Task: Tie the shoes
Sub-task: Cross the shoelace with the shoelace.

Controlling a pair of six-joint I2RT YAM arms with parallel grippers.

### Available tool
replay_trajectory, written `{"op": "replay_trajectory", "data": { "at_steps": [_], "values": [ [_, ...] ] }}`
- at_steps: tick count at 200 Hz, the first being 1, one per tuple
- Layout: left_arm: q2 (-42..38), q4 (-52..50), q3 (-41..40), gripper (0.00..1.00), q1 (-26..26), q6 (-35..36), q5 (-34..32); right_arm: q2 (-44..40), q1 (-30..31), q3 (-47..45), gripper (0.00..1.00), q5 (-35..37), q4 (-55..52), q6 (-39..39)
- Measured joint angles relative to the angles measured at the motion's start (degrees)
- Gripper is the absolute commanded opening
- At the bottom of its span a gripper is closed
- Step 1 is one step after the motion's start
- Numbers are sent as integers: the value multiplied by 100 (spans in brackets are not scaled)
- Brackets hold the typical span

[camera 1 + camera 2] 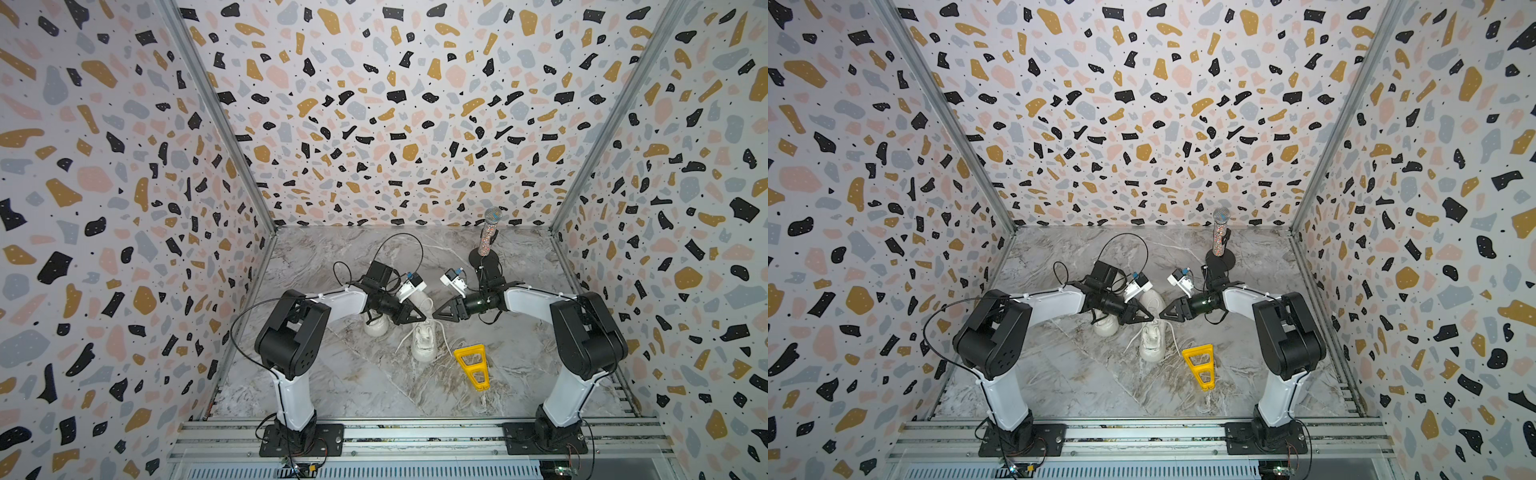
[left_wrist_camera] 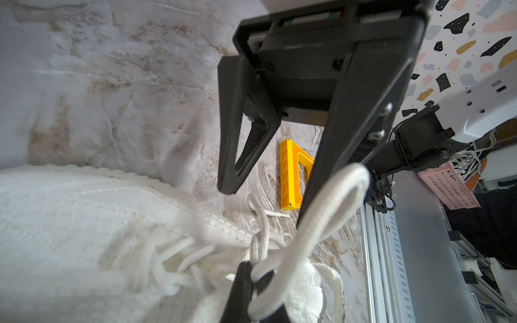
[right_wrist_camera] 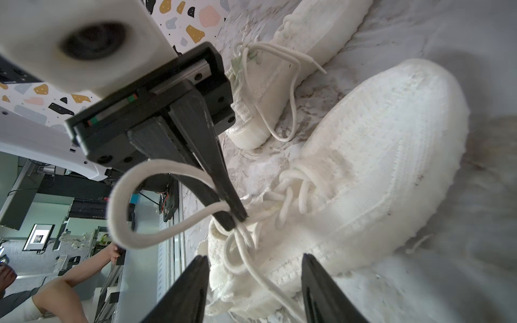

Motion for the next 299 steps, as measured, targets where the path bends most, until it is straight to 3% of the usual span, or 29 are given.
{"op": "replay_trajectory", "data": {
  "at_steps": [31,110,150,257,283,299],
  "values": [
    [0,11,-2,0,-7,197,0,199,70,0,54,-273,140,146],
    [0,13,-4,0,-15,308,-105,251,151,-2,23,-640,739,769],
    [0,26,-13,0,-15,308,-142,251,146,-2,15,-682,774,833],
    [0,-31,-35,8,-15,350,-151,251,94,11,5,-697,732,828],
    [0,-46,-35,1,-15,354,-151,251,85,33,11,-664,584,752],
    [0,-55,-35,0,-15,365,-149,251,83,109,21,-560,315,645]
  ]
}}
